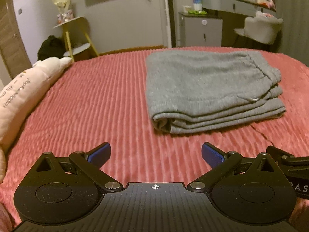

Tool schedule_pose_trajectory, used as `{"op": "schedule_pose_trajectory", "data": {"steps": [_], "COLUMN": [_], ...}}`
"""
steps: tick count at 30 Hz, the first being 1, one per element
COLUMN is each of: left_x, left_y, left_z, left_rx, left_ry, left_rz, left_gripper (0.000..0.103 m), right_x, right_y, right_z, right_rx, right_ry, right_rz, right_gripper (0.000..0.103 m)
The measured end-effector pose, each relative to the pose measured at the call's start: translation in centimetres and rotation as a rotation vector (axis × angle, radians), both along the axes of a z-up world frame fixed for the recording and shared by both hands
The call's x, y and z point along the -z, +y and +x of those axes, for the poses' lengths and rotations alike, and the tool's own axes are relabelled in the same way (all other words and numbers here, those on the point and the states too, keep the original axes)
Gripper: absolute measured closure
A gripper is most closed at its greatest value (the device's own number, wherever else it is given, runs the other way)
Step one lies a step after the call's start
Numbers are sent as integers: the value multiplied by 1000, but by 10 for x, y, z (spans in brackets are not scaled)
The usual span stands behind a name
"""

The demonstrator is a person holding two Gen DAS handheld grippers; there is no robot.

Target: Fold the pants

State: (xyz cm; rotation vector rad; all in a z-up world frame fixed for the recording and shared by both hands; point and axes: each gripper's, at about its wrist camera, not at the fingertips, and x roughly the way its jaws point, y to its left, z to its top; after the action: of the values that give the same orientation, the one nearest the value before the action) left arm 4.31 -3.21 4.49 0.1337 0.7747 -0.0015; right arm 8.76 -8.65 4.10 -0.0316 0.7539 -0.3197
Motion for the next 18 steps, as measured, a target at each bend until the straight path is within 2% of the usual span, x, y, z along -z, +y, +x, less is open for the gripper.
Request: {"op": "schedule_pose_trajectory", "data": {"steps": [9,18], "left_x": [12,13], "left_y": [6,5], "left_z": [10,11], "left_rx": [-13,-3], "left_ry": [42,45], "left_rz": [-14,-8], "left_gripper": [0,0], "right_x": [12,13], "right_y": [-14,-17], "right_z": [10,11], "right_rx": [21,34], "right_ry": [-4,-11], "right_rz": [101,123], "right_gripper": [4,4]}}
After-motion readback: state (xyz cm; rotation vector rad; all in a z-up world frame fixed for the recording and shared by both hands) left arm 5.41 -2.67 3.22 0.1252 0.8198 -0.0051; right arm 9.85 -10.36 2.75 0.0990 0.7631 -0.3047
